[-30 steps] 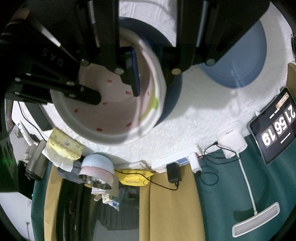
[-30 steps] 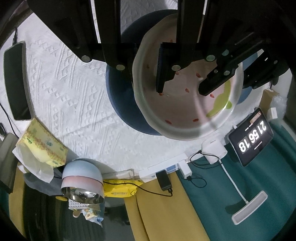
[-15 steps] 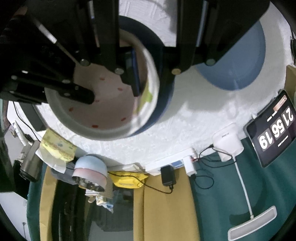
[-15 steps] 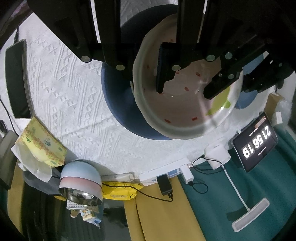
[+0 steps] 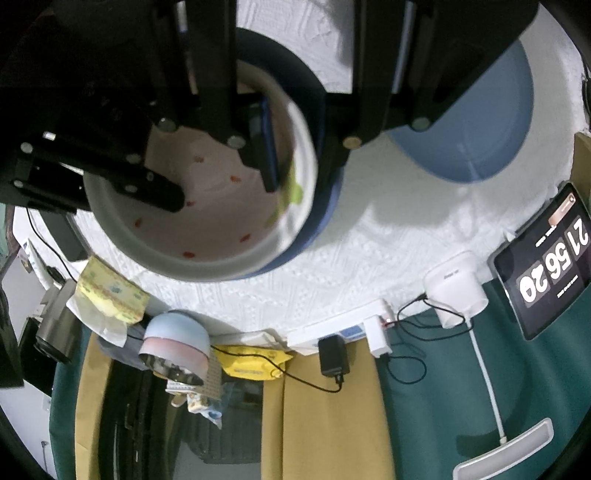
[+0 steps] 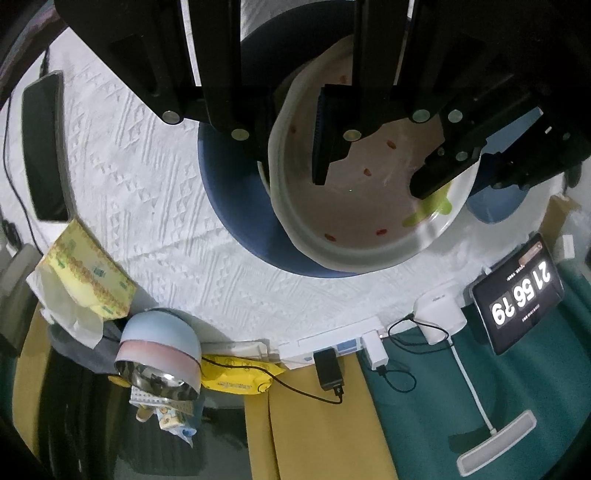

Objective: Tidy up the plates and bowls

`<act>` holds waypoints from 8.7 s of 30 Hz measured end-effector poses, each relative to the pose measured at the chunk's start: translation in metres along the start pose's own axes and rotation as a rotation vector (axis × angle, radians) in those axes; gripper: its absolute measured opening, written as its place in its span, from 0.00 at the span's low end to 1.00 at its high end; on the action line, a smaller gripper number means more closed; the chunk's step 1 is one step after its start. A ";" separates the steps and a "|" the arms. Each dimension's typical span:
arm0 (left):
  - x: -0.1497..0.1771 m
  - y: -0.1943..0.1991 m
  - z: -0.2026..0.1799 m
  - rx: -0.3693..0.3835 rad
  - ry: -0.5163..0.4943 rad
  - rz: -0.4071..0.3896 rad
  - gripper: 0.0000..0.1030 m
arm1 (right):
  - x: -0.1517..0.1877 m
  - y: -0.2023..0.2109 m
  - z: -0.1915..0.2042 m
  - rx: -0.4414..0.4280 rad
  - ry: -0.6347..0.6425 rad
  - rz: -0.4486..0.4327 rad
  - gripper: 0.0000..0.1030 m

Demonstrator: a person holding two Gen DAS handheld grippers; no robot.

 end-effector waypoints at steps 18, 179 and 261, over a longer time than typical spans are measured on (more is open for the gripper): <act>-0.001 -0.001 -0.001 0.020 0.020 0.000 0.19 | -0.003 0.007 0.000 0.038 0.027 -0.021 0.21; 0.006 0.008 0.012 0.104 0.027 -0.077 0.07 | 0.016 0.011 -0.059 -0.022 -0.226 -0.076 0.09; 0.029 0.113 0.149 0.020 0.201 -0.230 0.07 | -0.020 0.058 0.093 -0.165 -0.061 -0.136 0.08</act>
Point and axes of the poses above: each gripper's, at about its wrist camera, not at the fingertips, and y roughly against the way its jaws point, z to its left, x to its underside, the point moved 9 cm from there along -y, roughly the way its jaws point, and after that the axes turned 9 degrees about x, right-handed, at the moved point
